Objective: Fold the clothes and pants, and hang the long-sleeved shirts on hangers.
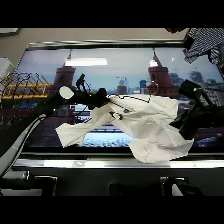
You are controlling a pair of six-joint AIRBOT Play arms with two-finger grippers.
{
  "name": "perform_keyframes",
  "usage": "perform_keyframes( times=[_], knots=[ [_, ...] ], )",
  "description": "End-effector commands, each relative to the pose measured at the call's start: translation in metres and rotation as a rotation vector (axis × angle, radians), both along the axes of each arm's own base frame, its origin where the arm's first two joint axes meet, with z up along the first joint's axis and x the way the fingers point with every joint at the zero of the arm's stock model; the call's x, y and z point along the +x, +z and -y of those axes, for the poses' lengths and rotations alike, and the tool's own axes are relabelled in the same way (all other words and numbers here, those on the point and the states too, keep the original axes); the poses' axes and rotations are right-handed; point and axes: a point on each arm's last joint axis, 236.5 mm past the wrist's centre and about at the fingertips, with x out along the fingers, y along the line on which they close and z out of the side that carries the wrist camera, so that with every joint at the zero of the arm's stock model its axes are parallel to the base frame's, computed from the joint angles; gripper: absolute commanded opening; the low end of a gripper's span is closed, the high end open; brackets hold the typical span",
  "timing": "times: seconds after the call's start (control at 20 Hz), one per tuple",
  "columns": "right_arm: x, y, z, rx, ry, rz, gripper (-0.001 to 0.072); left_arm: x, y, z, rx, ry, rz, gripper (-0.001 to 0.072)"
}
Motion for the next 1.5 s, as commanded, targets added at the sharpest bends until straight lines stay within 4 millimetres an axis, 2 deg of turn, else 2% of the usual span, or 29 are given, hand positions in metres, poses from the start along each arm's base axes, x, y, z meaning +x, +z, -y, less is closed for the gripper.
perform_keyframes(
  times=[0.0, 0.2, 0.55, 0.75, 0.9, 1.0, 1.25, 1.45],
  knots=[
    [-0.001, 0.000, 0.011, -0.052, -0.015, 0.015, 0.0027, 0.009, 0.002, -0.006, 0.007, 0.018, 0.033, 0.0017],
    [0.002, -0.004, 0.029, -0.123, -0.048, 0.017, 0.0027, 0.007, 0.002, -0.007, 0.009, 0.010, 0.024, 0.0016],
    [0.003, -0.005, 0.041, -0.177, -0.060, 0.030, 0.0027, 0.011, 0.004, -0.019, 0.018, 0.010, 0.034, 0.0016],
    [0.003, -0.004, 0.040, -0.171, -0.058, 0.031, 0.0027, 0.016, 0.005, -0.028, 0.017, 0.030, 0.037, 0.0017],
    [0.006, 0.001, 0.021, -0.093, -0.034, 0.051, 0.0027, 0.017, 0.007, -0.028, 0.029, 0.007, 0.063, 0.0016],
    [0.006, 0.000, 0.023, -0.101, -0.037, 0.049, 0.0027, 0.022, 0.017, -0.027, 0.028, -0.001, 0.093, 0.0016],
    [0.015, -0.009, 0.015, -0.052, -0.038, 0.030, 0.0027, 0.041, 0.057, -0.022, 0.007, -0.003, 0.188, 0.0016],
    [0.016, -0.022, 0.017, -0.054, -0.051, 0.009, 0.0027, 0.046, 0.072, -0.020, -0.001, -0.004, 0.221, 0.0016]
  ],
)
